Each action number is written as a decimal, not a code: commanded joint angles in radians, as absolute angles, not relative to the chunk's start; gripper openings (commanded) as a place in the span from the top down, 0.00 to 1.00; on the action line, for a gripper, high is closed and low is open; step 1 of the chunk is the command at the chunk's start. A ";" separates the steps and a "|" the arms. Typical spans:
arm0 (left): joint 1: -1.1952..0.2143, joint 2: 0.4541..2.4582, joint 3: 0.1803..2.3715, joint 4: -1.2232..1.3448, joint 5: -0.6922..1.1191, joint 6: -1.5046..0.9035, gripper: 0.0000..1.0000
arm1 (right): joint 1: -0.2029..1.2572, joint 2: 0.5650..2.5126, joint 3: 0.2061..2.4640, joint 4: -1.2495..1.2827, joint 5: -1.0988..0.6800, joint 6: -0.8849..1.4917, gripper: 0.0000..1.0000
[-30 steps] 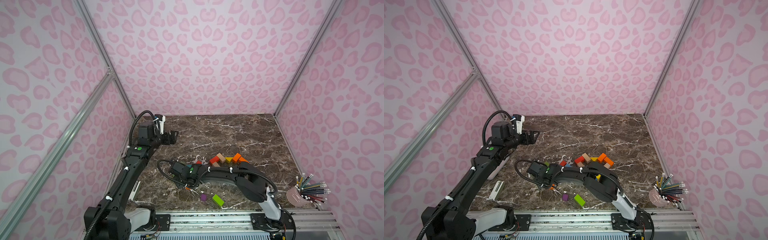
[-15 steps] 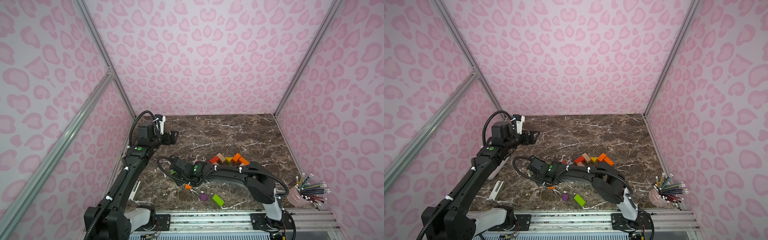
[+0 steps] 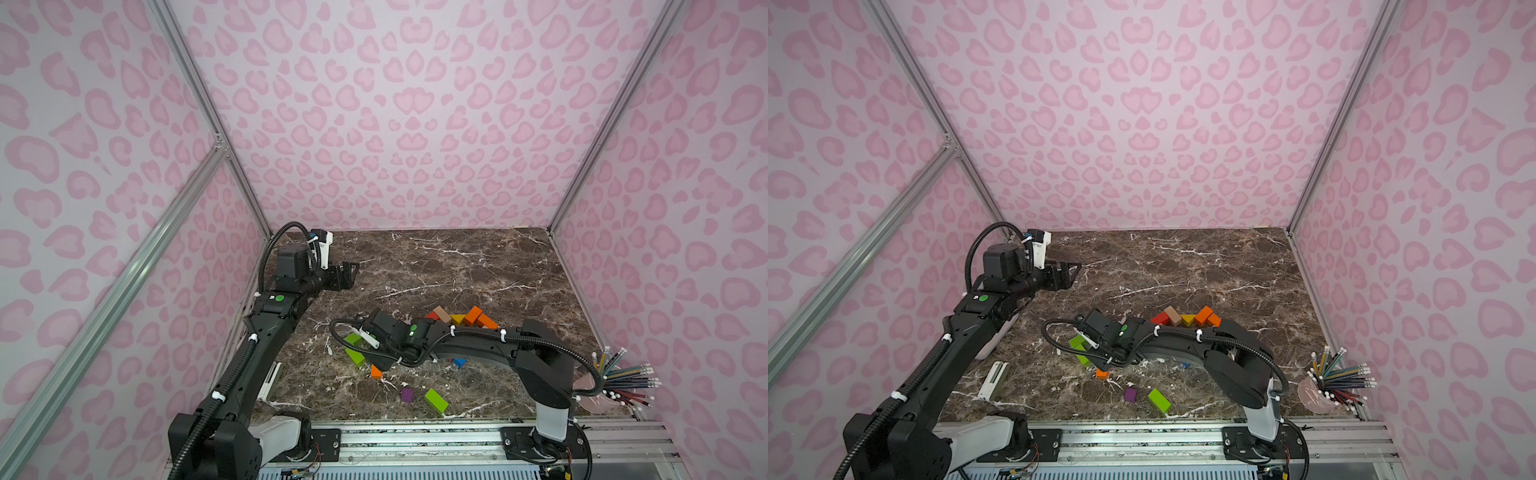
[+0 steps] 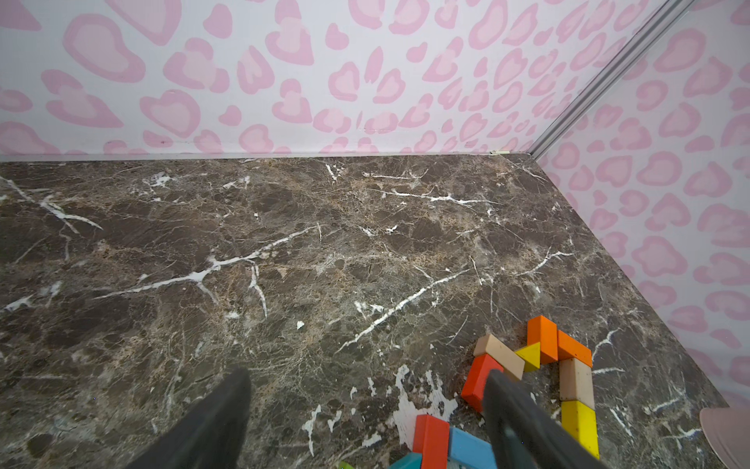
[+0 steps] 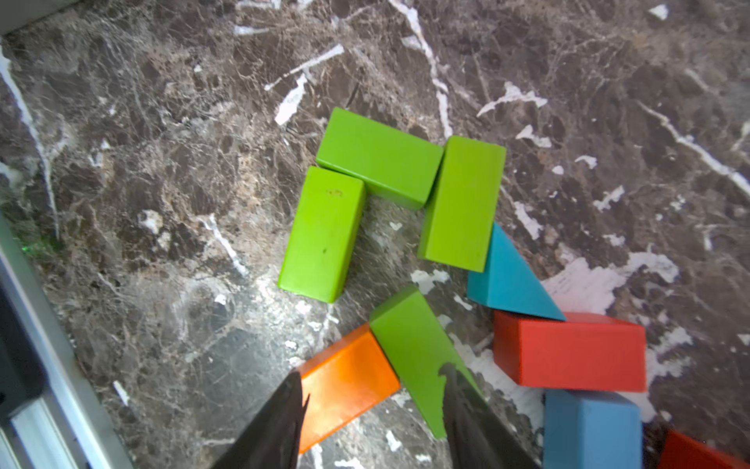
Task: Assemble a heart with building blocks
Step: Assemble the building block at the center of the board, then move the building block to the center of the board.
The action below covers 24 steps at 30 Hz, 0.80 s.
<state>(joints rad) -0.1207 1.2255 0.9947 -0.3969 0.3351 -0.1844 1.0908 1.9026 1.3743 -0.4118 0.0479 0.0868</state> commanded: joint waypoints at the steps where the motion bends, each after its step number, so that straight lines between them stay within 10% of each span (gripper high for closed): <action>1: -0.121 1.227 0.994 -0.341 0.347 -0.175 0.09 | 1.068 1.888 1.370 -0.421 0.004 0.007 0.43; 24: -0.121 1.233 0.993 -0.340 0.350 -0.173 0.09 | 1.026 1.981 1.425 -0.481 0.022 -0.106 0.57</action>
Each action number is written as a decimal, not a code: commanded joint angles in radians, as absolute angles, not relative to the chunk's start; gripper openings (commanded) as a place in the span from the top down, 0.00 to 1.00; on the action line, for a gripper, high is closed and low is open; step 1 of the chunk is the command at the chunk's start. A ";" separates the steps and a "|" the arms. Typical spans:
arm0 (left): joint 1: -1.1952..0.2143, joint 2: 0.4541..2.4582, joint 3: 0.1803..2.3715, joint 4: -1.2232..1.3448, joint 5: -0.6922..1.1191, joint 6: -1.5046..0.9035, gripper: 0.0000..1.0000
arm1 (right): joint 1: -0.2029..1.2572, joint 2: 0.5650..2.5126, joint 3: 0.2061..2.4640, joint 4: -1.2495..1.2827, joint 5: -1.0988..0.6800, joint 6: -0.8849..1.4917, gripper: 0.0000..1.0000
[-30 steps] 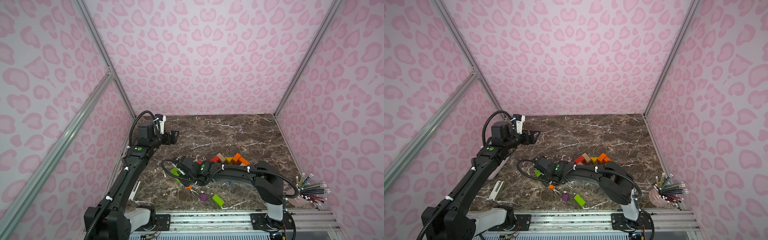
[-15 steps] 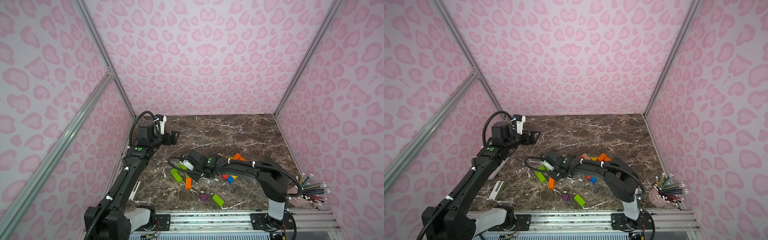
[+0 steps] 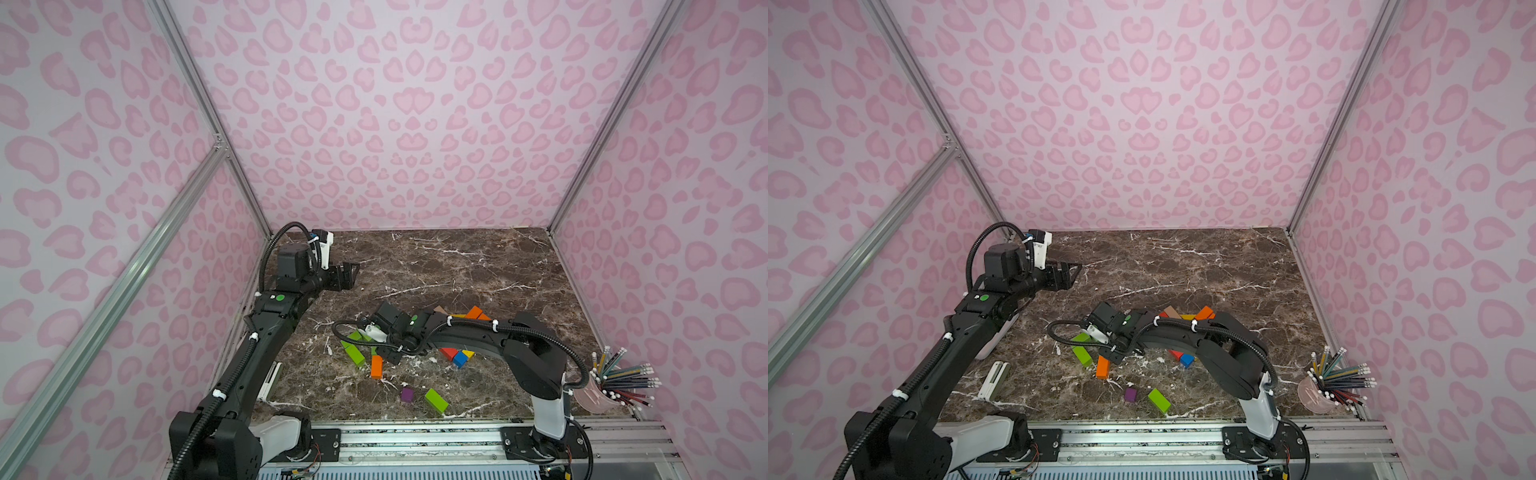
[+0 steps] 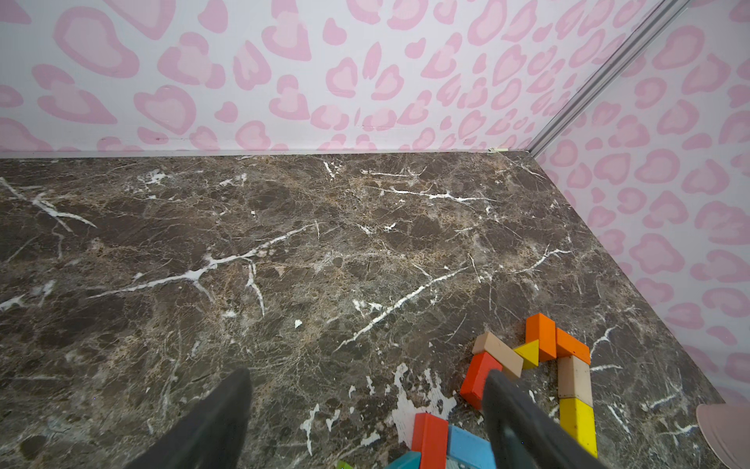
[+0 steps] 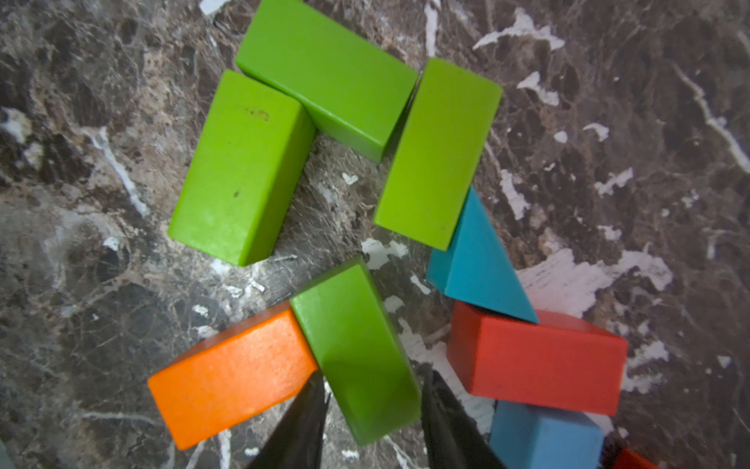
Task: Assemble a heart with building blocks
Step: Move the building block to the center of the board.
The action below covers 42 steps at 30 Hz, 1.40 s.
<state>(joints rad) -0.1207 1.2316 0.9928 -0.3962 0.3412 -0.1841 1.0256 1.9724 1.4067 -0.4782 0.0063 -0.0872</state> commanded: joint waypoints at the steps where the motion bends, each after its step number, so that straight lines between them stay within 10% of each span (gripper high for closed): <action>1: -0.120 1.233 0.992 -0.339 0.350 -0.173 0.09 | 1.026 1.985 1.425 -0.482 0.027 -0.109 0.57; 35: -0.120 1.227 0.994 -0.340 0.354 -0.175 0.09 | 1.064 1.801 1.124 -0.426 0.074 0.219 0.67; 42: -0.119 1.229 0.994 -0.336 0.367 -0.176 0.09 | 1.072 1.744 1.065 -0.439 0.108 0.358 0.49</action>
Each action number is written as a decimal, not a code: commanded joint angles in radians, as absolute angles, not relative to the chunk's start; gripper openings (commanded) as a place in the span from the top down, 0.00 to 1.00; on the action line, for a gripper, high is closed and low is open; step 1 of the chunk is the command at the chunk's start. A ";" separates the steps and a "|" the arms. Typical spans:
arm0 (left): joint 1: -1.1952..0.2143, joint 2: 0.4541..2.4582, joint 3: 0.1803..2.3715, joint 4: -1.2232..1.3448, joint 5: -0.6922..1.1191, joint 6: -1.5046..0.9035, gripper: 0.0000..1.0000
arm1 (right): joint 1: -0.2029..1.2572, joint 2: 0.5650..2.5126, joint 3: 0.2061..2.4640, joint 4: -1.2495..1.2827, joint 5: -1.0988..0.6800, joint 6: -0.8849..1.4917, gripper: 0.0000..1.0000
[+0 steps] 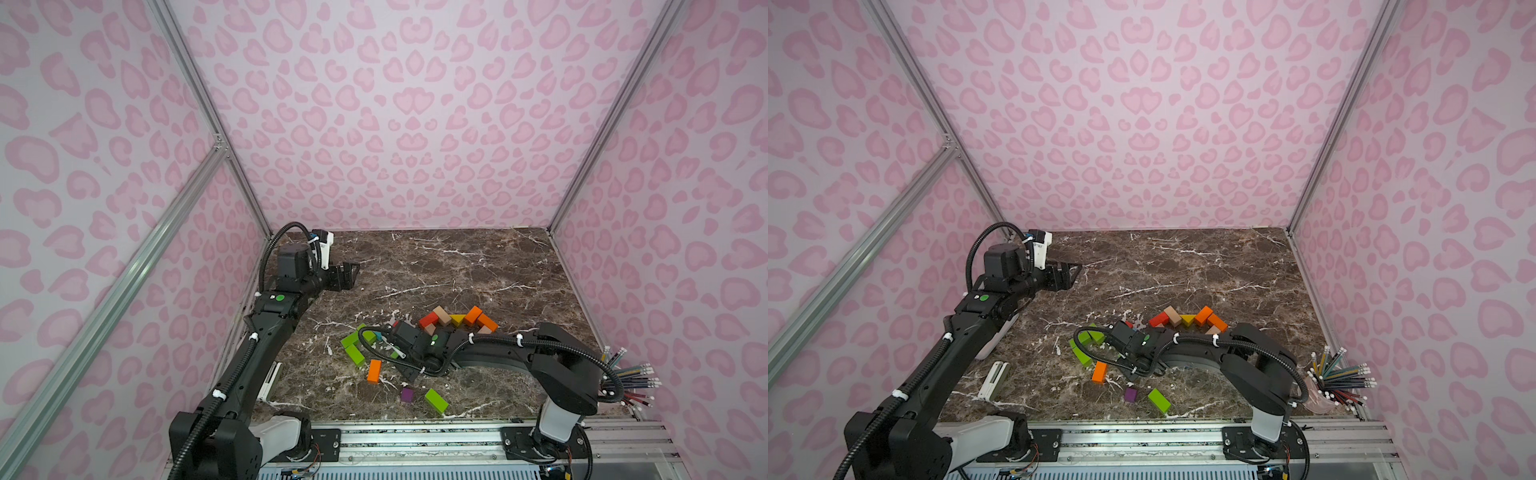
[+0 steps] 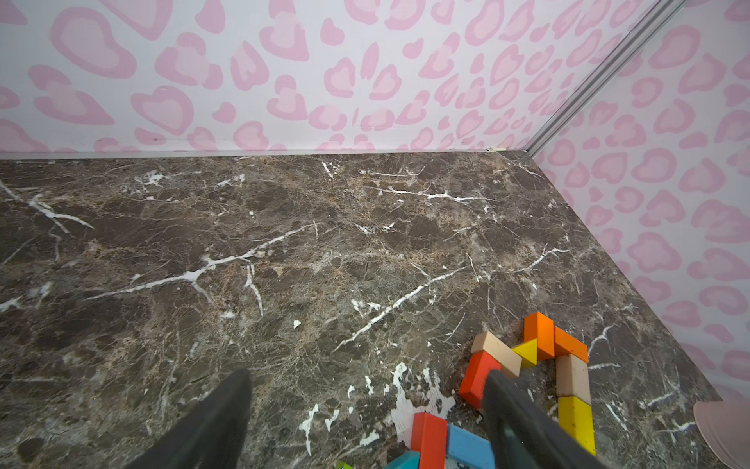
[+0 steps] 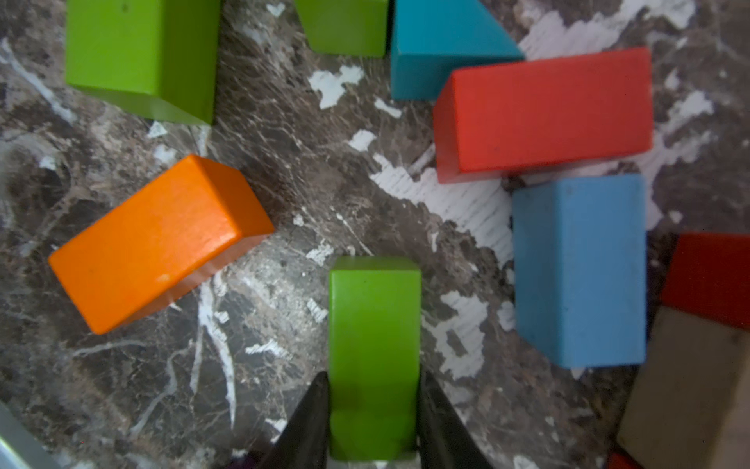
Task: Assemble a heart with building blocks
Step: Move the building block to the center of the board.
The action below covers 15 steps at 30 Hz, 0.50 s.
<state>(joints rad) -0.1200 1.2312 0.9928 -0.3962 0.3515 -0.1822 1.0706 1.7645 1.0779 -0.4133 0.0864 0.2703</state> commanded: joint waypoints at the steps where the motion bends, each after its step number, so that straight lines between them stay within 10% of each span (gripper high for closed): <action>1: -0.121 1.229 0.994 -0.336 0.367 -0.176 0.09 | 1.073 1.736 1.058 -0.436 0.103 0.366 0.46; 15: -0.123 1.171 0.958 -0.341 0.362 -0.155 0.08 | 1.142 1.762 1.093 -0.364 0.014 0.335 0.43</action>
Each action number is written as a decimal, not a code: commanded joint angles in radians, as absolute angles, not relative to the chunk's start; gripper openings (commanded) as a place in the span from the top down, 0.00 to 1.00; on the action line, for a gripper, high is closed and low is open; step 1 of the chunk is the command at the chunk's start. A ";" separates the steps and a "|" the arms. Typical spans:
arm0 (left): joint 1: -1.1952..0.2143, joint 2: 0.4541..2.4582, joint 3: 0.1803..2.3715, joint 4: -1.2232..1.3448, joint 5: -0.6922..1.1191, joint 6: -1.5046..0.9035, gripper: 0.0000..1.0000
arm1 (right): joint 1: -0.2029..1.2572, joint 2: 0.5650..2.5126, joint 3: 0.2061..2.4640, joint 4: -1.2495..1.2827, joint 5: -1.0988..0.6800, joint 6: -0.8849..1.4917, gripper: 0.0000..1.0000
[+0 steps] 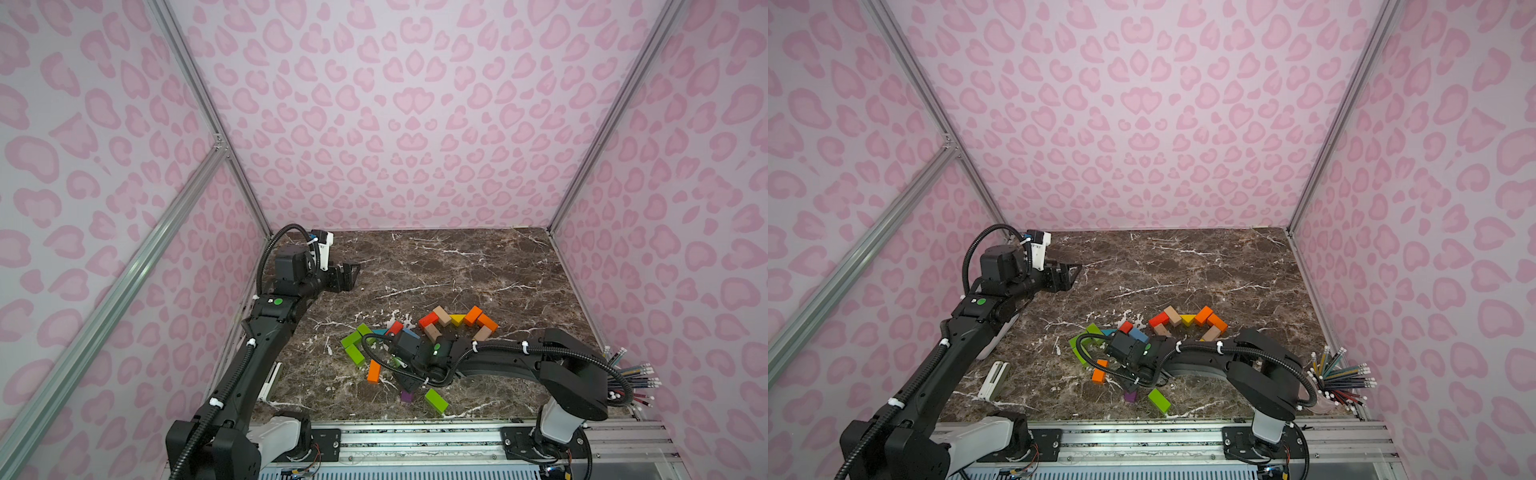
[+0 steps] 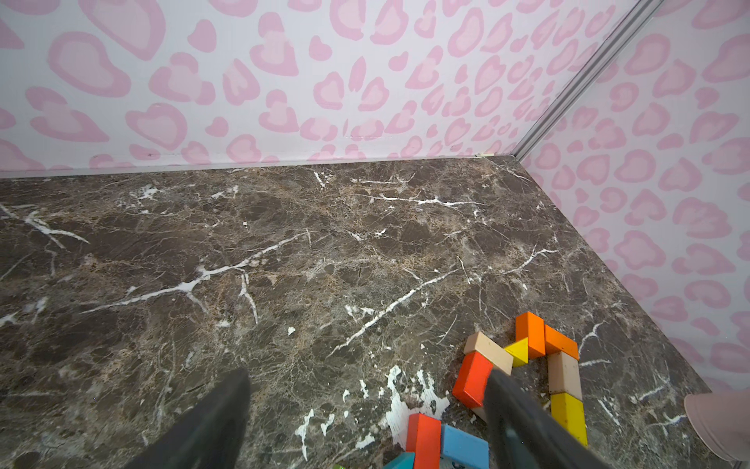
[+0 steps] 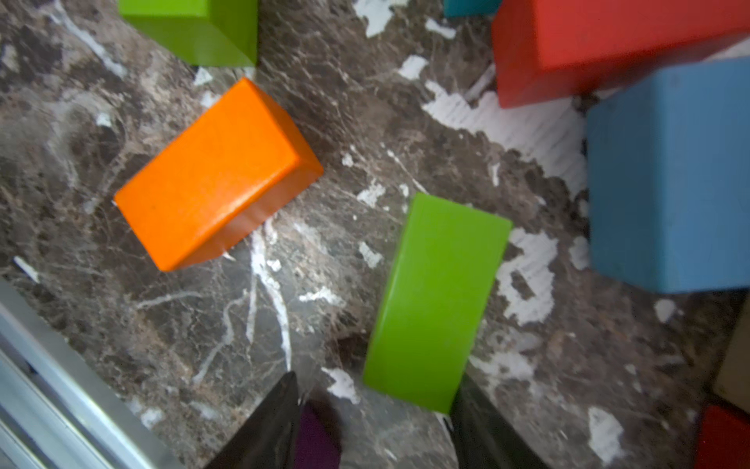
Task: Assemble a heart with building blocks
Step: Move the building block to the center of the board.
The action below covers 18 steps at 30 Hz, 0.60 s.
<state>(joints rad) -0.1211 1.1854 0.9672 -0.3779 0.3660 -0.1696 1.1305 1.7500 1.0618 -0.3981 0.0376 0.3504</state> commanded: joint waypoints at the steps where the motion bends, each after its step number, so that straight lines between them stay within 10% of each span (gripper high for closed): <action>1: -0.125 1.164 0.954 -0.351 0.354 -0.154 0.08 | 1.145 1.761 1.097 -0.359 0.005 0.332 0.43; 18: -0.511 1.043 0.868 -0.588 0.146 -0.176 0.23 | 1.027 1.391 0.816 -0.181 -0.129 0.296 0.40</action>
<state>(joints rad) -0.4541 1.0489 0.8658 -0.5816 0.1719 -0.1673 1.0531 1.4643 0.8589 -0.2329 -0.0845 0.3061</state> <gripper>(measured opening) 0.765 0.593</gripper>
